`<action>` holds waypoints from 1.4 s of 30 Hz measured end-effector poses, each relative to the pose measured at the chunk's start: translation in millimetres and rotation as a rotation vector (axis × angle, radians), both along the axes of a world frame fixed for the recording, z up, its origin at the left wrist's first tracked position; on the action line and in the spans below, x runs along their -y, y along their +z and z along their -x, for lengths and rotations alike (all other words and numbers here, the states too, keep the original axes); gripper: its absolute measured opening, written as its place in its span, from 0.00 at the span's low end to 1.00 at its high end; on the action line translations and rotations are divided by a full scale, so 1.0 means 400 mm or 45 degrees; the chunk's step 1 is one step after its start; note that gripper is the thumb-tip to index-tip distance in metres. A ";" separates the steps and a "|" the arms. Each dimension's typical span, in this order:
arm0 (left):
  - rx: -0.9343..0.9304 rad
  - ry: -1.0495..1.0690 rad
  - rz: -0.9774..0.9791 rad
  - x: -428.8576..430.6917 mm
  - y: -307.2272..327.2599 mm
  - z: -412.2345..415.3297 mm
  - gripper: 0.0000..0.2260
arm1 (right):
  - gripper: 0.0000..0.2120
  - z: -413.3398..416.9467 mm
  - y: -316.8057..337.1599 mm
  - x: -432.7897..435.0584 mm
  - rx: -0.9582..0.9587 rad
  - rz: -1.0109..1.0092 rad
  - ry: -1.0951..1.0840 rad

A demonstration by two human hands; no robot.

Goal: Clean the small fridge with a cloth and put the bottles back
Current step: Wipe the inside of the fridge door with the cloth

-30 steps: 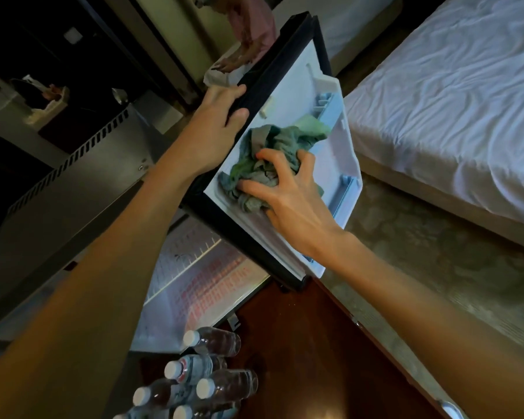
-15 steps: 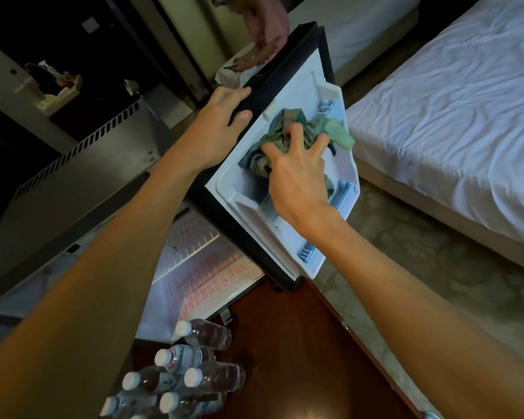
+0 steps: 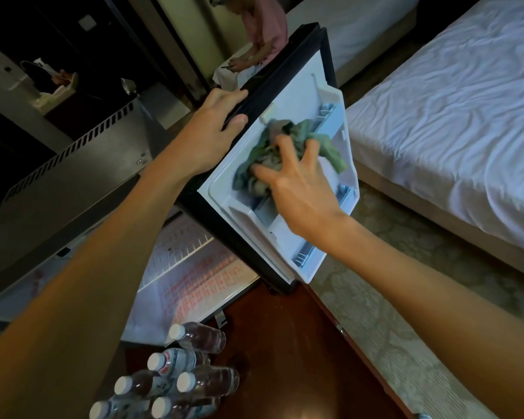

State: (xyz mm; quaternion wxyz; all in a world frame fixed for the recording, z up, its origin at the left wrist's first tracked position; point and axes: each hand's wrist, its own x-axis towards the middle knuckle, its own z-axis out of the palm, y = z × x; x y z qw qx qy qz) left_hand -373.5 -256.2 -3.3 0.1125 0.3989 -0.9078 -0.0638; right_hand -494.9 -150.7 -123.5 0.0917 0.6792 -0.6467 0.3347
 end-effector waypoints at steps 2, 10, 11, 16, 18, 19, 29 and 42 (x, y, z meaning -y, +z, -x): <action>0.004 0.001 -0.006 0.000 0.000 -0.001 0.21 | 0.25 0.021 0.013 0.028 0.112 -0.043 -0.139; -0.009 -0.012 0.016 0.004 -0.004 0.000 0.21 | 0.22 -0.032 0.021 0.021 0.340 0.007 -0.128; -0.011 -0.022 0.014 0.004 -0.005 0.001 0.21 | 0.20 -0.053 0.015 0.001 0.336 0.035 -0.063; 0.009 -0.029 0.042 0.003 -0.005 0.002 0.21 | 0.17 -0.076 -0.003 -0.046 0.193 0.046 0.184; 0.007 -0.046 0.049 -0.001 -0.005 0.001 0.21 | 0.17 -0.042 0.004 -0.034 0.062 -0.007 0.156; 0.004 -0.051 0.051 -0.003 -0.004 0.001 0.21 | 0.17 -0.030 0.007 -0.030 -0.027 -0.031 0.117; -0.024 -0.025 0.018 -0.006 -0.001 -0.002 0.21 | 0.19 0.033 0.065 0.040 -0.067 -0.242 -0.300; -0.003 -0.053 0.028 0.002 -0.009 0.004 0.21 | 0.19 -0.045 0.069 -0.064 -0.036 -0.097 -0.007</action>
